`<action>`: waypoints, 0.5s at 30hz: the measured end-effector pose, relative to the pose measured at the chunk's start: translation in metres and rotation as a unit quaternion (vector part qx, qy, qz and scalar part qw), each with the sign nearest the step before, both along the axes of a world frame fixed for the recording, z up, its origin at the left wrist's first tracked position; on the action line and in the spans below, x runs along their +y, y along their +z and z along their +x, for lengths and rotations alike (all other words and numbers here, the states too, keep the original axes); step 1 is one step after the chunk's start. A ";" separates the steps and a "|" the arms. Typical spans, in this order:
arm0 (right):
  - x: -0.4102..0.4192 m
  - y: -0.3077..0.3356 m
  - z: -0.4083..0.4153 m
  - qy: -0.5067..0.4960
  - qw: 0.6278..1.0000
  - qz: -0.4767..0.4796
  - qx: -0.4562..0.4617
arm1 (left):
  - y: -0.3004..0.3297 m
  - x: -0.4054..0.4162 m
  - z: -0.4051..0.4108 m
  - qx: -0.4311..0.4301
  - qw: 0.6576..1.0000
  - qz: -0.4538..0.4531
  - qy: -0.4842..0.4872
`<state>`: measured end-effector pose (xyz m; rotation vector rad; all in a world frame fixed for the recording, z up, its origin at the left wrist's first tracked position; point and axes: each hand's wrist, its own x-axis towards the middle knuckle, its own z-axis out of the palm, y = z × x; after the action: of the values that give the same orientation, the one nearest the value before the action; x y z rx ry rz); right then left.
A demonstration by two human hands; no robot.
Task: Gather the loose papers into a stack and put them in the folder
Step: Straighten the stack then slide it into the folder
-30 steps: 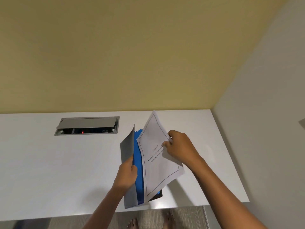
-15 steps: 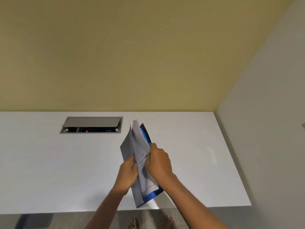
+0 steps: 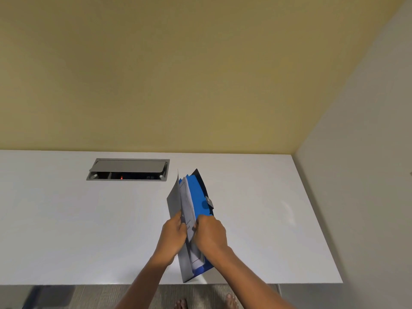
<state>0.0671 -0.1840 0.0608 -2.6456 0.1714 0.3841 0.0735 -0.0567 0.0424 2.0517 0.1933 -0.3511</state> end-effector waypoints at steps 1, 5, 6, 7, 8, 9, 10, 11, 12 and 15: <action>-0.001 -0.001 -0.001 -0.005 1.000 0.001 -0.005 | -0.001 -0.001 0.000 0.000 1.000 0.002 0.002; -0.008 -0.006 -0.002 -0.017 1.000 0.004 -0.017 | -0.005 -0.004 0.002 -0.004 1.000 0.008 -0.003; -0.010 -0.008 -0.003 -0.021 1.000 0.005 -0.018 | -0.007 -0.005 0.002 -0.005 1.000 0.015 -0.005; -0.012 -0.010 -0.004 -0.024 1.000 0.006 -0.019 | -0.009 -0.006 0.003 -0.005 1.000 0.022 -0.008; -0.014 -0.013 -0.004 -0.027 0.999 0.004 -0.016 | -0.011 -0.008 0.004 -0.005 0.999 0.029 -0.012; -0.016 -0.016 -0.005 -0.030 0.999 0.002 -0.013 | -0.014 -0.011 0.005 -0.007 0.999 0.039 -0.016; -0.019 -0.019 -0.005 -0.034 0.999 -0.001 -0.010 | -0.018 -0.014 0.006 -0.010 0.998 0.052 -0.022; -0.022 -0.022 -0.004 -0.037 0.999 -0.003 -0.006 | -0.022 -0.018 0.006 -0.011 0.998 0.063 -0.027; -0.025 -0.025 -0.004 -0.037 0.999 -0.004 0.001 | -0.025 -0.022 0.007 -0.009 0.997 0.073 -0.032; -0.034 -0.034 -0.006 -0.022 0.999 0.004 0.031 | -0.033 -0.040 0.010 0.032 0.992 0.116 -0.031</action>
<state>0.0607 -0.2179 0.0268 -2.6192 0.2471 0.4517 0.0830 -0.0965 0.0090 2.2819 0.2177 -0.4513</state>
